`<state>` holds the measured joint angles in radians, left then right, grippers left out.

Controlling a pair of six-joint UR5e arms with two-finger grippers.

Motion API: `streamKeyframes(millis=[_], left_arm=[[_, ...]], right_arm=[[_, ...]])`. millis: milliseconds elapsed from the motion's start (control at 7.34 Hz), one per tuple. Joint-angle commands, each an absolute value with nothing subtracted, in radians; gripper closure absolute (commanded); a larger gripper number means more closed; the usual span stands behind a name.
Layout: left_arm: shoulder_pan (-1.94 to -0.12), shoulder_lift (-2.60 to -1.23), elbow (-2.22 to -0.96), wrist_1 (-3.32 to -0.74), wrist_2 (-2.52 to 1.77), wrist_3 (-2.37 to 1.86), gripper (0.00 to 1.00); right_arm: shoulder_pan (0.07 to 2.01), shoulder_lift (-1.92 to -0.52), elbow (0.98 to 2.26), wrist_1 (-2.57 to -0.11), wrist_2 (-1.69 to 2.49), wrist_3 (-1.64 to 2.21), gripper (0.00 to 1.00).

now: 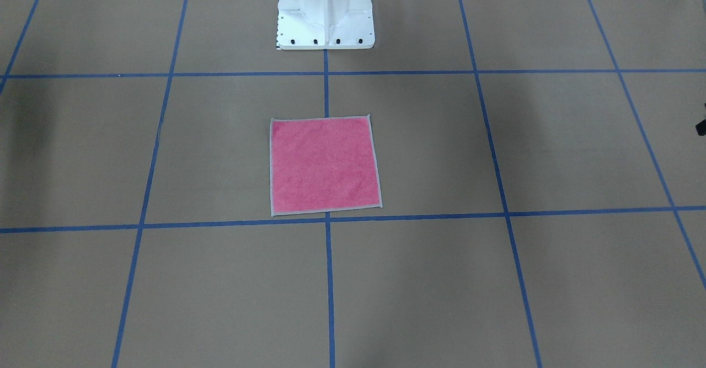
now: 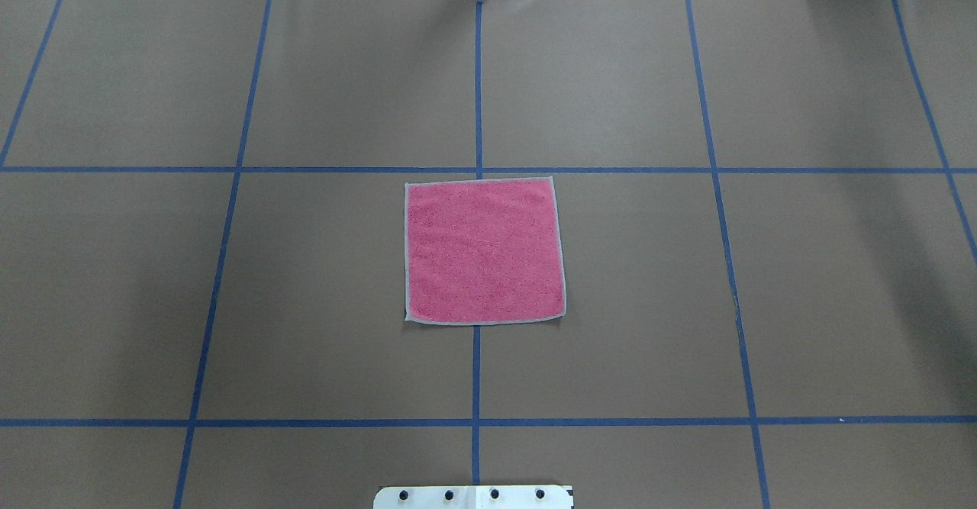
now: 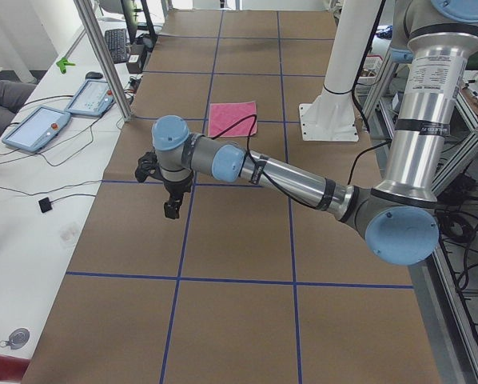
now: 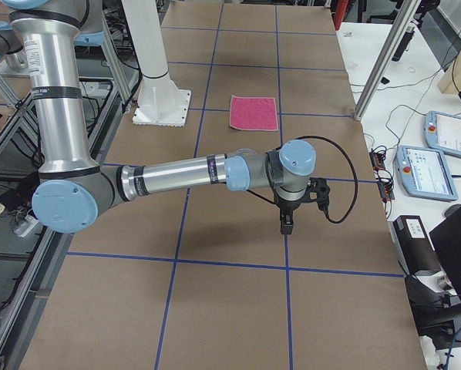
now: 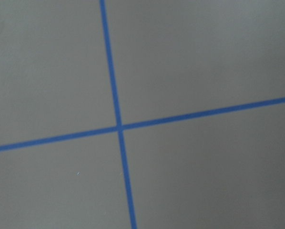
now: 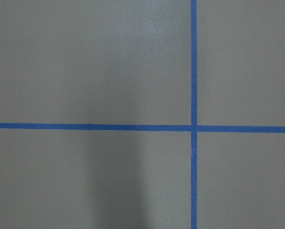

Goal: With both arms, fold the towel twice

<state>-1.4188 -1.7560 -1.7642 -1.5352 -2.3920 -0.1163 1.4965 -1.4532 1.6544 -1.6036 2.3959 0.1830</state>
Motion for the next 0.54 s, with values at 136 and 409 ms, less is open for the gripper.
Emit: streamKeyframes(millis=[136,409], left_arm=[[-1.213,-1.871,-1.793,-1.581,-2.396,-0.579,0.00],[-1.018,-1.960,-1.799,-1.720,-2.309,-0.962,0.00]], right_arm=[[1.453,-1.448,1.601,-1.423,2.427,0.282,0.01],[1.369,-1.421,1.615,-1.419,2.425,0.408,0.01]])
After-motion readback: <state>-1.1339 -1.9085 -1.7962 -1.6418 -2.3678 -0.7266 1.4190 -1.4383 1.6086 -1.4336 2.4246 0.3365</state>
